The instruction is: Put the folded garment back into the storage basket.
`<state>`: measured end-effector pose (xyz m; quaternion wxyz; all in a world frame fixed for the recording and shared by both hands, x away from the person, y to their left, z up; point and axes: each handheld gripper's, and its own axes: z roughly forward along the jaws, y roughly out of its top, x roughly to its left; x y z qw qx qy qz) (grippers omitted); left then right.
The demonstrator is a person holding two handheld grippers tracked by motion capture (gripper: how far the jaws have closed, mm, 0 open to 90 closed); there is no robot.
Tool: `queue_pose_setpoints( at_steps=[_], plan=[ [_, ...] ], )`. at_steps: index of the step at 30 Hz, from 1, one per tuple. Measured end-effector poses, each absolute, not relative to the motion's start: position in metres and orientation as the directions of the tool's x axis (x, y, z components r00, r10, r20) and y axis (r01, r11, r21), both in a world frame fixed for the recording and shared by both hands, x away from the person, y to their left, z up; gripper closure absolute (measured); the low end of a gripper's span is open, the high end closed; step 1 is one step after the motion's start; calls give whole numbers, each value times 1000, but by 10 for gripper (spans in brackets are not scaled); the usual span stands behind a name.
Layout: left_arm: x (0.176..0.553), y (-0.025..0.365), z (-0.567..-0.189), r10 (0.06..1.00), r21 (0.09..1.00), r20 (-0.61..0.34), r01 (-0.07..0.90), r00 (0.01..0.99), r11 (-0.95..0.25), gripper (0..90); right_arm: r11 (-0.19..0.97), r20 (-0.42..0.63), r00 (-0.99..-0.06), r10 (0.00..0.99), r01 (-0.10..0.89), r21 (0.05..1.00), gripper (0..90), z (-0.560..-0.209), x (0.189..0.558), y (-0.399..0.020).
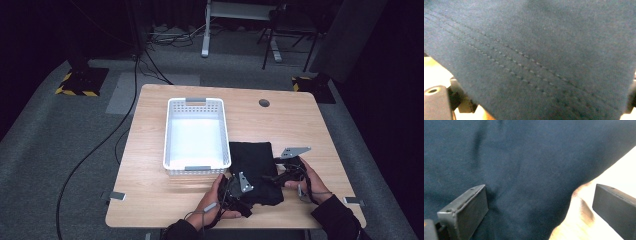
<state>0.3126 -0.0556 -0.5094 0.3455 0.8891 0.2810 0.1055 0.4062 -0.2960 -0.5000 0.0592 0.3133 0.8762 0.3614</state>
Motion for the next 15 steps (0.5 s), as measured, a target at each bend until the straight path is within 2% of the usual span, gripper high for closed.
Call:
queue_pose_setpoints(
  at_steps=[1,2,5,9,12,15],
  plan=[
    [313,-56,-509,575,674,-6,428,818,-602,81,543,123,-797,592,506,670,5,-500,406,-296],
    [312,-55,-509,583,681,-9,432,813,-592,122,534,150,-794,590,522,665,61,-501,406,-296],
    [311,-55,-508,584,691,-8,427,811,-583,216,525,184,-804,566,523,671,156,-501,405,-297],
    [309,-56,-506,582,697,-5,420,813,-581,353,529,242,-829,505,519,672,395,-499,405,-300],
    [309,-57,-505,583,702,-1,416,813,-579,469,530,252,-846,471,499,685,537,-497,404,-301],
    [308,-57,-505,582,703,8,409,813,-581,564,526,245,-852,463,487,697,607,-496,402,-301]
  ],
)
